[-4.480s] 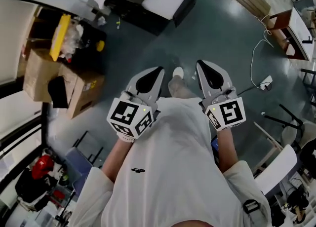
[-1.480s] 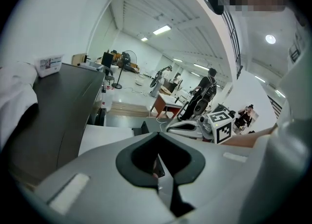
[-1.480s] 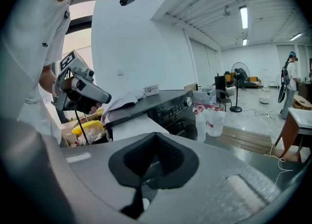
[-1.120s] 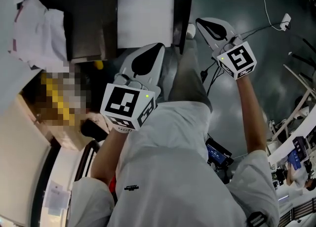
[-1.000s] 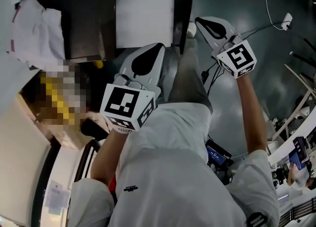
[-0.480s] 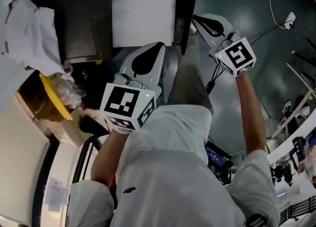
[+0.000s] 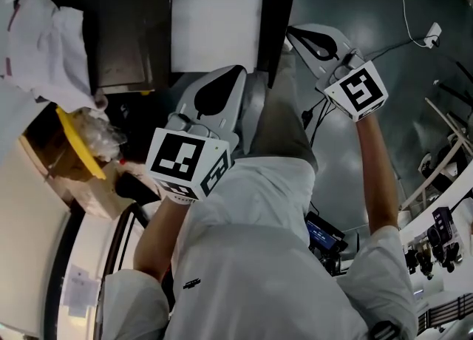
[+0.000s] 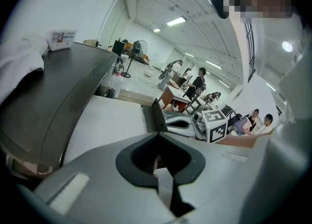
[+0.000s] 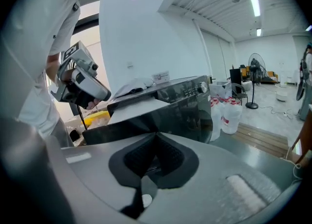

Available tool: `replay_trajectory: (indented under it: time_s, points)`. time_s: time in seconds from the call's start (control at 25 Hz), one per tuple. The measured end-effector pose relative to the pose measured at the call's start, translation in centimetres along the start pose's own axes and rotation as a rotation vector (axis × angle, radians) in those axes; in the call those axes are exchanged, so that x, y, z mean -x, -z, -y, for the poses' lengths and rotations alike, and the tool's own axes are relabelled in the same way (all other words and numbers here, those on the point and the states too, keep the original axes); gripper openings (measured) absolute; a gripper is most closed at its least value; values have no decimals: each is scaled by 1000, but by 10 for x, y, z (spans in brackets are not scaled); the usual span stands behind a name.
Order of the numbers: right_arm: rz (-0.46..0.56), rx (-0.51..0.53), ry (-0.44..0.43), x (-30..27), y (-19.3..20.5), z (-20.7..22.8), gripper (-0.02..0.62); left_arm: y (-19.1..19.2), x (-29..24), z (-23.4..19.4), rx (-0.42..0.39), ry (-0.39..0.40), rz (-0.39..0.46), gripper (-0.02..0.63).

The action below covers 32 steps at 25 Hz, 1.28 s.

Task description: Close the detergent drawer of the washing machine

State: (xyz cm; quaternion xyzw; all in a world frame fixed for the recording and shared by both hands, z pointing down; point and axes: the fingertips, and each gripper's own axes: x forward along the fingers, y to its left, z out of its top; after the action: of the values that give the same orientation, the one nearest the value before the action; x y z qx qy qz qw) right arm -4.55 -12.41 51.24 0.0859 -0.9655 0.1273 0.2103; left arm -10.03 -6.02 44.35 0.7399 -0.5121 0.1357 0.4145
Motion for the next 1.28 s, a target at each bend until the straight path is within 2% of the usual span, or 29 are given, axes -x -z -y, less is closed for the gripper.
replay_trajectory:
  time_s: [0.28,0.52,1.04,1.28]
  points:
    - [-12,81,-89,-41,-16,-18,0,-1,7,-6,19,-16,0,18]
    - [24,41,-127,-64,-27,-29,0,-1,14,-22,52,-50,17,18]
    - [67,53,-293,-140,-57,-69,2,0,30,-44,110,-119,47,18]
    - [76,16,-349,-145,-58,-70,2,8,34,-51,120,-136,40,18]
